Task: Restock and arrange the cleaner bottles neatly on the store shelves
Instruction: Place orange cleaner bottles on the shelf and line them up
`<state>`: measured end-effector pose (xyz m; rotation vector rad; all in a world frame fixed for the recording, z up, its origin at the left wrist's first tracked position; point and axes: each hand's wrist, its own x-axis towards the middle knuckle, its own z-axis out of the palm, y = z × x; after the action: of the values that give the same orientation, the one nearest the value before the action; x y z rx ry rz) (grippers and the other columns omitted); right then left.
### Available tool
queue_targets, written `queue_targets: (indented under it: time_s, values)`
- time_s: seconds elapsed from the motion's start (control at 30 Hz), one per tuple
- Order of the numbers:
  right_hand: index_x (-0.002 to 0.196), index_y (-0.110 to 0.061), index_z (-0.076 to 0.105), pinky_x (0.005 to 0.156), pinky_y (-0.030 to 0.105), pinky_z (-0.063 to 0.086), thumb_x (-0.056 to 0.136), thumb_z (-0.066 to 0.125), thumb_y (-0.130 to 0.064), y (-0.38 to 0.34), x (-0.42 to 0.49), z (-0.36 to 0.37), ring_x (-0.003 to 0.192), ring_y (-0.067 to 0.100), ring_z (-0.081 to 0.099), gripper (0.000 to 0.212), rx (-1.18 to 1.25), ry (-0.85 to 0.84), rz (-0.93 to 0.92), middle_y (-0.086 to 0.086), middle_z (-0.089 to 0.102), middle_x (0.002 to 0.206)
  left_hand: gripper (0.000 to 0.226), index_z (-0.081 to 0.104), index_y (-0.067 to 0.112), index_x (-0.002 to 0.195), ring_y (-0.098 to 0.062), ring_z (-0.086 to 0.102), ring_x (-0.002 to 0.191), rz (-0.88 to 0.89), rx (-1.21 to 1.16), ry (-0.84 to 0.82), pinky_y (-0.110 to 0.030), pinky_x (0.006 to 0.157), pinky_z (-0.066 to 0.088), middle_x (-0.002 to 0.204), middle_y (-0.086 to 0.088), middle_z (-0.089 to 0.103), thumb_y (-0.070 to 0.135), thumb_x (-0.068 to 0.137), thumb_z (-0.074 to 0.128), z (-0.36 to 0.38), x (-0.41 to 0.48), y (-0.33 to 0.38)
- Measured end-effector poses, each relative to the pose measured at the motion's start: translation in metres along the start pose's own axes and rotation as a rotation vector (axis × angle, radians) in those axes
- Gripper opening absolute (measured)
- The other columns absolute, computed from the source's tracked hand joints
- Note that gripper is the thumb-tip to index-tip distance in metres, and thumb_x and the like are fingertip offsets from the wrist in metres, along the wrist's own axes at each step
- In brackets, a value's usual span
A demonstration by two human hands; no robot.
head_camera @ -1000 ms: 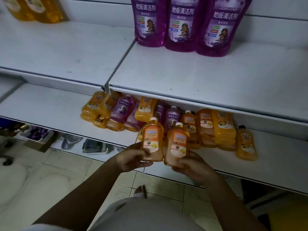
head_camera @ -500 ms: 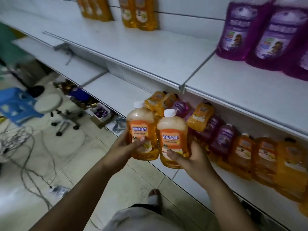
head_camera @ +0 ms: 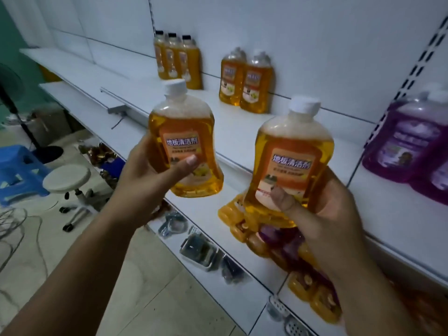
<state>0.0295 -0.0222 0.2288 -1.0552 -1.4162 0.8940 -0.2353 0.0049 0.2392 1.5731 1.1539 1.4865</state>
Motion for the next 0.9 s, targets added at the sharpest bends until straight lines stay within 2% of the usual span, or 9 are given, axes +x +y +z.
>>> queue_targets:
  time_s: [0.1,0.2,0.3,0.37,0.43,0.53,0.63,0.8,0.9]
  values:
    - [0.118,-0.026,0.069,0.093,0.051,0.059,0.076,0.089,-0.045,-0.006,0.042,0.013,0.103,0.020,0.077,0.050,-0.023,0.104,-0.055,-0.002,0.079,0.110,0.050,0.058,0.027,0.130,-0.010,0.073,0.111,0.069,0.005,-0.020,-0.020,0.086,0.059,0.114,0.012,0.077,0.024,0.084,0.076,-0.022,0.049,-0.011]
    - [0.117,-0.027,0.069,0.094,0.046,0.059,0.068,0.089,-0.053,-0.011,0.082,0.026,0.105,0.018,0.076,0.058,-0.035,0.207,-0.091,-0.004,0.079,0.112,0.069,0.050,0.021,0.144,-0.014,0.071,0.118,0.126,0.004,-0.096,-0.024,0.090,0.060,0.126,0.004,0.073,0.029,0.085,0.085,-0.041,0.107,-0.025]
    - [0.116,-0.025,0.066,0.095,0.038,0.059,0.063,0.084,-0.045,-0.016,0.123,0.036,0.107,0.015,0.076,0.060,-0.003,0.279,-0.103,-0.005,0.079,0.112,0.080,0.044,0.025,0.147,-0.019,0.071,0.120,0.193,-0.022,-0.209,-0.032,0.090,0.061,0.132,0.002,0.069,0.033,0.080,0.085,-0.052,0.169,-0.038]
    - [0.121,-0.025,0.063,0.098,0.042,0.058,0.061,0.086,-0.044,-0.017,0.152,0.040,0.111,0.017,0.074,0.067,-0.033,0.314,-0.106,-0.003,0.078,0.117,0.079,0.043,0.029,0.146,-0.020,0.070,0.120,0.216,-0.038,-0.275,-0.039,0.093,0.061,0.134,0.001,0.068,0.031,0.080,0.085,-0.053,0.211,-0.046]
    - [0.125,-0.028,0.061,0.101,0.049,0.056,0.062,0.093,-0.048,-0.017,0.182,0.044,0.114,0.019,0.073,0.074,-0.096,0.333,-0.102,-0.001,0.076,0.123,0.080,0.043,0.025,0.147,-0.023,0.069,0.122,0.226,-0.042,-0.335,-0.048,0.097,0.060,0.135,-0.002,0.068,0.030,0.080,0.087,-0.052,0.255,-0.059]
    - [0.127,-0.028,0.059,0.101,0.051,0.057,0.072,0.091,-0.037,-0.011,0.227,0.047,0.113,0.017,0.073,0.064,-0.183,0.370,-0.073,-0.003,0.076,0.122,0.086,0.045,0.020,0.145,-0.028,0.068,0.123,0.219,-0.045,-0.397,-0.057,0.097,0.058,0.134,-0.009,0.067,0.038,0.075,0.091,-0.048,0.318,-0.076]
    - [0.132,-0.024,0.057,0.100,0.051,0.058,0.083,0.087,-0.021,0.002,0.266,0.046,0.111,0.015,0.074,0.058,-0.243,0.400,-0.042,-0.003,0.075,0.121,0.089,0.048,0.023,0.142,-0.027,0.068,0.120,0.207,-0.038,-0.431,-0.057,0.095,0.060,0.131,-0.007,0.066,0.046,0.069,0.093,-0.041,0.362,-0.090]
    - [0.138,-0.027,0.056,0.106,0.052,0.054,0.084,0.088,-0.024,0.034,0.301,0.040,0.121,0.017,0.067,0.063,-0.292,0.503,0.048,-0.007,0.070,0.129,0.097,0.050,0.028,0.144,-0.024,0.069,0.115,0.150,-0.028,-0.491,-0.054,0.093,0.062,0.128,-0.002,0.066,0.050,0.060,0.094,-0.029,0.398,-0.116]
    - [0.141,-0.028,0.055,0.106,0.054,0.054,0.082,0.089,-0.026,0.056,0.306,0.037,0.121,0.018,0.067,0.068,-0.263,0.576,0.072,-0.008,0.070,0.129,0.098,0.050,0.025,0.145,-0.023,0.070,0.114,0.133,-0.020,-0.492,-0.053,0.094,0.062,0.128,-0.003,0.067,0.044,0.063,0.098,-0.023,0.404,-0.130]
